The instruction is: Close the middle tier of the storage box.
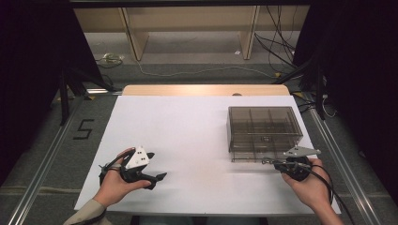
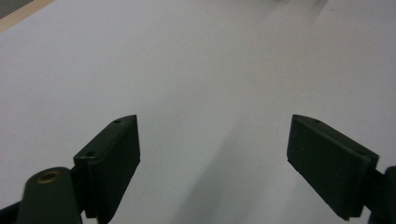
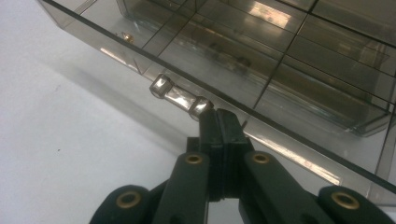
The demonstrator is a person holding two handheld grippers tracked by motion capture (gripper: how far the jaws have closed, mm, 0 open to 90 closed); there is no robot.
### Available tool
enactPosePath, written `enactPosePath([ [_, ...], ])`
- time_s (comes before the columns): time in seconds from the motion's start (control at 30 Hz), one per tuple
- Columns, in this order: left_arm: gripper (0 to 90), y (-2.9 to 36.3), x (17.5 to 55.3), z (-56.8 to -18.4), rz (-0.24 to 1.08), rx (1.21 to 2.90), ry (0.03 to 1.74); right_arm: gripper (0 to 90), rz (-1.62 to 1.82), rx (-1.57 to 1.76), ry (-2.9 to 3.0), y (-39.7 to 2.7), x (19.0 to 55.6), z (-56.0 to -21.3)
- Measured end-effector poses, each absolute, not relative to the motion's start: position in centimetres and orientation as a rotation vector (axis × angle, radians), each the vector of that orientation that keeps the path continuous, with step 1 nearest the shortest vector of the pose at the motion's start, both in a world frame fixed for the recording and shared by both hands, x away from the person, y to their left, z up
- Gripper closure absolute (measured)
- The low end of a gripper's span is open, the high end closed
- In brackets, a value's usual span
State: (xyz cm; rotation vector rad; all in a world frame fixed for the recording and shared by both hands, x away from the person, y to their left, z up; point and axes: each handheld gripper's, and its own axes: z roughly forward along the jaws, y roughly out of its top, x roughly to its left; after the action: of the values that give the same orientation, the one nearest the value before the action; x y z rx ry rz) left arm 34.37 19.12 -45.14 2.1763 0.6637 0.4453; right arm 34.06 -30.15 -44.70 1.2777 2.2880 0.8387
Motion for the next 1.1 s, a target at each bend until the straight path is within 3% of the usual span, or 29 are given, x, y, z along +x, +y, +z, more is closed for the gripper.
enactPosePath([
  [1.1,17.5,19.05,34.43,-45.19,0.443,2.175,0.667,90.0,0.82,1.273,2.263,-29.97,34.96,-44.63],
])
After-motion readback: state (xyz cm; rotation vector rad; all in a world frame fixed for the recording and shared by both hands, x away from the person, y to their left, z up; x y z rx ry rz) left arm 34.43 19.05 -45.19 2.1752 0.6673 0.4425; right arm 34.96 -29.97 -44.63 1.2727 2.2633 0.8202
